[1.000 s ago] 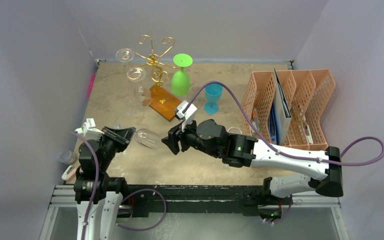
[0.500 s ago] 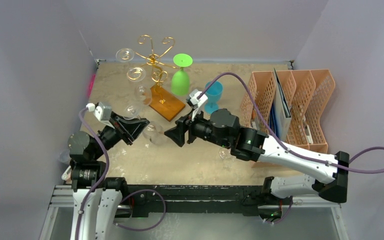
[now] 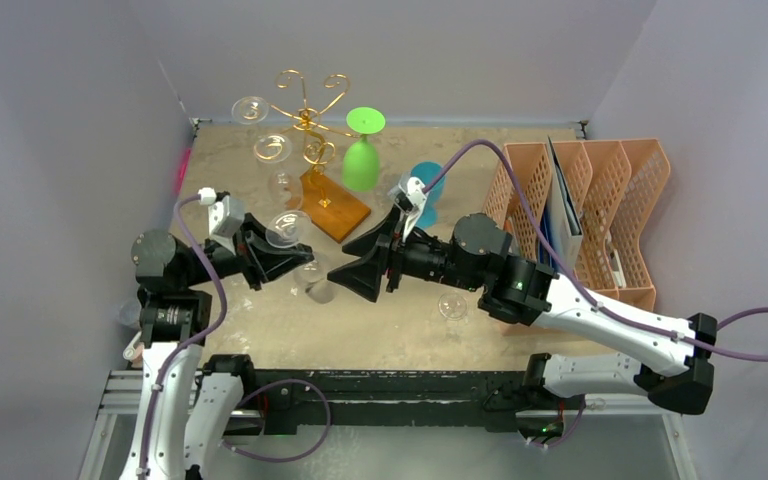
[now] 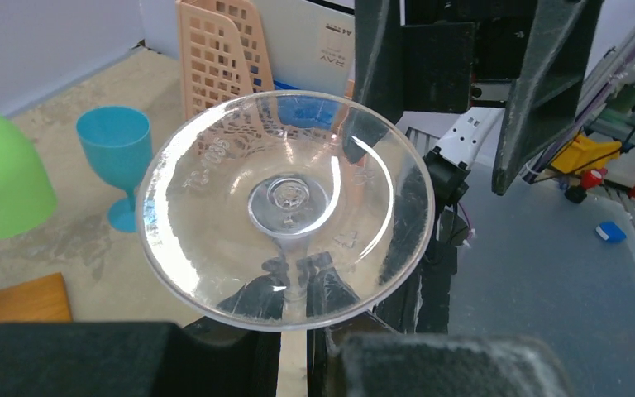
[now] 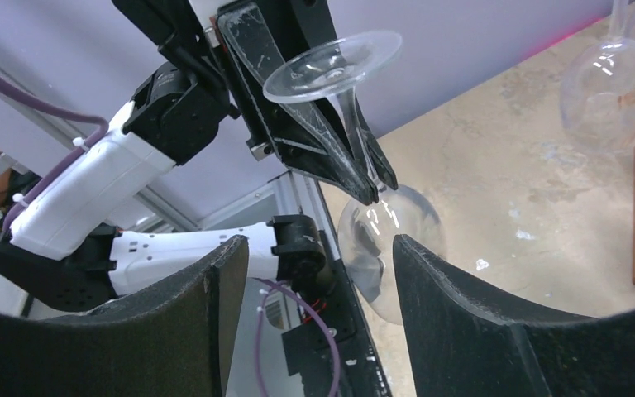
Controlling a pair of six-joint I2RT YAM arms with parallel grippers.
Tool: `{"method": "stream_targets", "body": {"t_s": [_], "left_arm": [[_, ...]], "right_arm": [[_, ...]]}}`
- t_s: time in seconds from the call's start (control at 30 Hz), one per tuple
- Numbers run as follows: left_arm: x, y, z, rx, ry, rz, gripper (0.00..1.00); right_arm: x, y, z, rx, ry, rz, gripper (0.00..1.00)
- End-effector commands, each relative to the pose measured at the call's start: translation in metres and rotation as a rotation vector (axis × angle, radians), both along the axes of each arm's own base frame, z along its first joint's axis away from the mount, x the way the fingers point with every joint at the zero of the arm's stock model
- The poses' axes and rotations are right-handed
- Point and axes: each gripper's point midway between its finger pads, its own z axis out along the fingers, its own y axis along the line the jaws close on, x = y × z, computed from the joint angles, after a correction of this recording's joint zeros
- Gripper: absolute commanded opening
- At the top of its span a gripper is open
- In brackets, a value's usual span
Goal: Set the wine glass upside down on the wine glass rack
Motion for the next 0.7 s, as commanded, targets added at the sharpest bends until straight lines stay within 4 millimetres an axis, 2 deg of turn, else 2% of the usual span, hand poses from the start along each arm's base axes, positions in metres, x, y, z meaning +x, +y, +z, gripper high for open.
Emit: {"method": "stream_targets", "body": {"t_s": [0.0,0.13,0.27,0.67], "left_arm": [[-0.014,-0.003,0.025,0.061,-0.189,-0.094,0.0],[-0.006,-0.002,0.026,0.071,-0.213,-0.081,0.0],[0.004,-0.001,0.026,0.079,-0.208,-0.071,0.0],[0.01,-0.001,0.016,0.09,-0.212,-0.068,0.0]], "right_arm": [[-0.005,-0.001,0.019,0.086,0.051,0.02,0.67],[-0.009,0.005,0.027,0.123,0.146,0.043,0.75],[-0.014,0.019,0.034,0.141,0.27,0.09,0.75],[0.01,0.02,0.064,0.208,0.441,0.012,0.72]]}}
